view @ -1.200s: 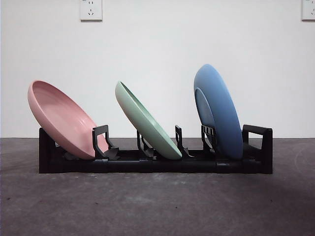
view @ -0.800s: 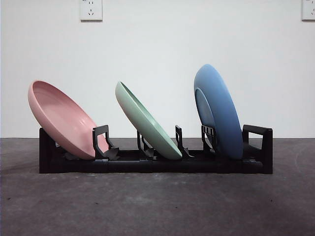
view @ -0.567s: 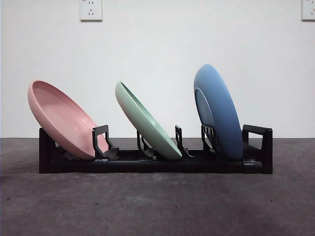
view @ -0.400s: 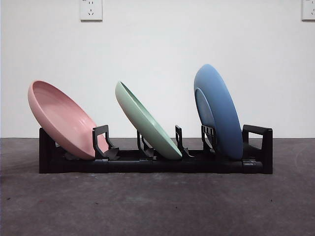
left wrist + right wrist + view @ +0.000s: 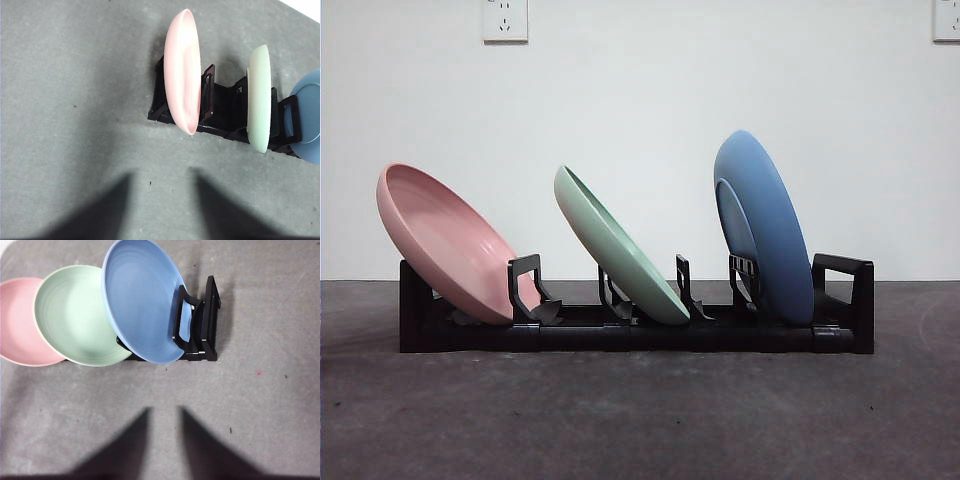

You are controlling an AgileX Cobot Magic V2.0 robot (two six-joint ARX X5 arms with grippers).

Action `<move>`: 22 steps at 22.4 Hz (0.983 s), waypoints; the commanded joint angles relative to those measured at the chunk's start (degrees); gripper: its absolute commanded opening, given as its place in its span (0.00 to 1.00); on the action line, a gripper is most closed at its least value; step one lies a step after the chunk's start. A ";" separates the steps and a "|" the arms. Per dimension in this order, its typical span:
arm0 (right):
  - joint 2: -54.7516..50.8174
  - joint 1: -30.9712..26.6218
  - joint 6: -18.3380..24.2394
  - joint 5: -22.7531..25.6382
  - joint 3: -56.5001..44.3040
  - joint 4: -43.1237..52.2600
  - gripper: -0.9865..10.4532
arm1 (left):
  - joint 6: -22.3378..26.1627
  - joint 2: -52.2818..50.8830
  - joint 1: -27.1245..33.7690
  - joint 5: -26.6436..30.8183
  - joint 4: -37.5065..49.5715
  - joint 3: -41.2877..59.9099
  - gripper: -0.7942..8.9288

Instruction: Place the plate

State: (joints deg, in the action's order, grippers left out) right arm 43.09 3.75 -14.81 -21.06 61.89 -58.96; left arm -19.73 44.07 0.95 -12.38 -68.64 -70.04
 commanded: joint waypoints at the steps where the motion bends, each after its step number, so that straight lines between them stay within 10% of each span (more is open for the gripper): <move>1: 1.46 0.24 2.23 -0.15 1.51 0.09 0.32 | 1.07 0.07 0.04 -0.39 0.48 -1.38 0.47; 22: 46.90 13.31 8.24 -4.90 24.65 10.45 0.32 | 1.29 0.07 0.04 -0.07 0.96 -1.38 0.47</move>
State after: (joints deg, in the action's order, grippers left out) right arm 89.21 16.78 -7.27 -25.78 84.93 -48.88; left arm -19.05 43.81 0.95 -12.36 -68.31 -70.04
